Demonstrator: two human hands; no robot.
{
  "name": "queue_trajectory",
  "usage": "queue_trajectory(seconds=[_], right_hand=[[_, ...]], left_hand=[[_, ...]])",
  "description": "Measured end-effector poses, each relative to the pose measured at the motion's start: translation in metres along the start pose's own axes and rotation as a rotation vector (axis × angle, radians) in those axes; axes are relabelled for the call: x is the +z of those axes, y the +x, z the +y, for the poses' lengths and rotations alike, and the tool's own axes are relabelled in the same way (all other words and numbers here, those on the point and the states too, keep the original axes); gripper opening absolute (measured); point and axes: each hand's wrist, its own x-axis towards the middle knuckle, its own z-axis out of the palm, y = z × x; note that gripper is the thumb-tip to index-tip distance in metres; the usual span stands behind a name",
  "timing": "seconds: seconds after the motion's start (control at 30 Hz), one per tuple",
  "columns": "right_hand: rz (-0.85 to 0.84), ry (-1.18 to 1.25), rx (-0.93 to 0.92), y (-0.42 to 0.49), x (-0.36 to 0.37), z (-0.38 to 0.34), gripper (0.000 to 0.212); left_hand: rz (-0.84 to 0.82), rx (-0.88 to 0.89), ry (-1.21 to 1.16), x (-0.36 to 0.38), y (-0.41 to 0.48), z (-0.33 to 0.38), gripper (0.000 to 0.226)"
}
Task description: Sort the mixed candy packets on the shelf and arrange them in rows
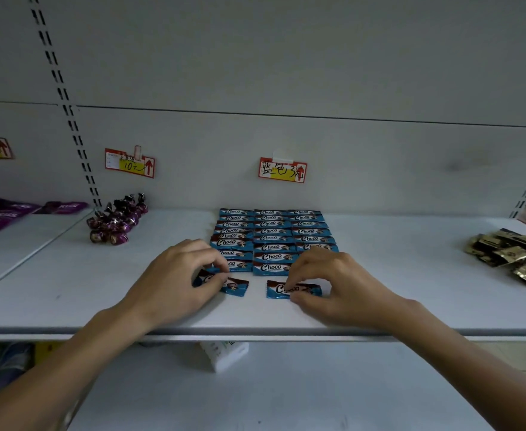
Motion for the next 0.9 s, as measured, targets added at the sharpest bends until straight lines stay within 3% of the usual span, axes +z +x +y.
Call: queue_trajectory(seconds=[0.13, 0.43, 0.9], right_hand=[[0.012, -0.008, 0.017, 0.004, 0.003, 0.0, 0.015], [0.006, 0.033, -0.018, 0.019, 0.008, 0.001, 0.012], [-0.002, -0.003, -0.017, 0.026, 0.014, -0.001, 0.02]], left_hand=[[-0.047, 0.041, -0.008, -0.003, -0.002, -0.003, 0.035], [-0.062, 0.139, 0.076, 0.005, 0.003, -0.008, 0.032], [-0.064, 0.195, 0.012, 0.01, 0.006, -0.009, 0.029]])
